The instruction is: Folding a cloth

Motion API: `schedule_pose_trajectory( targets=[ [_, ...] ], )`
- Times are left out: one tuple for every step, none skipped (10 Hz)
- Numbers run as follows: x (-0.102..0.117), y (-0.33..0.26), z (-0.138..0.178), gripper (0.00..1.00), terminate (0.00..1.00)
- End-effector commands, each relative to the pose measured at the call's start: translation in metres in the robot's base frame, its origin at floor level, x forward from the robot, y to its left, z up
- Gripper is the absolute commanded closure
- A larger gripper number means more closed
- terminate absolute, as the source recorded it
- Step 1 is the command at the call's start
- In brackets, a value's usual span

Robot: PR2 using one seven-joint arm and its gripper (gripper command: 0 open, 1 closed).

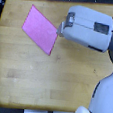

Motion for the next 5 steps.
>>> schedule_pose_trajectory(
  targets=[
    [-0.001,0.081,-0.042,0.0,0.0],
    [-0.002,0.09,-0.05,0.0,0.0],
    [-0.002,0.095,-0.057,0.0,0.0],
    [-0.001,0.097,-0.063,0.0,0.0],
    [-0.002,0.098,-0.071,0.0,0.0]
  ],
)
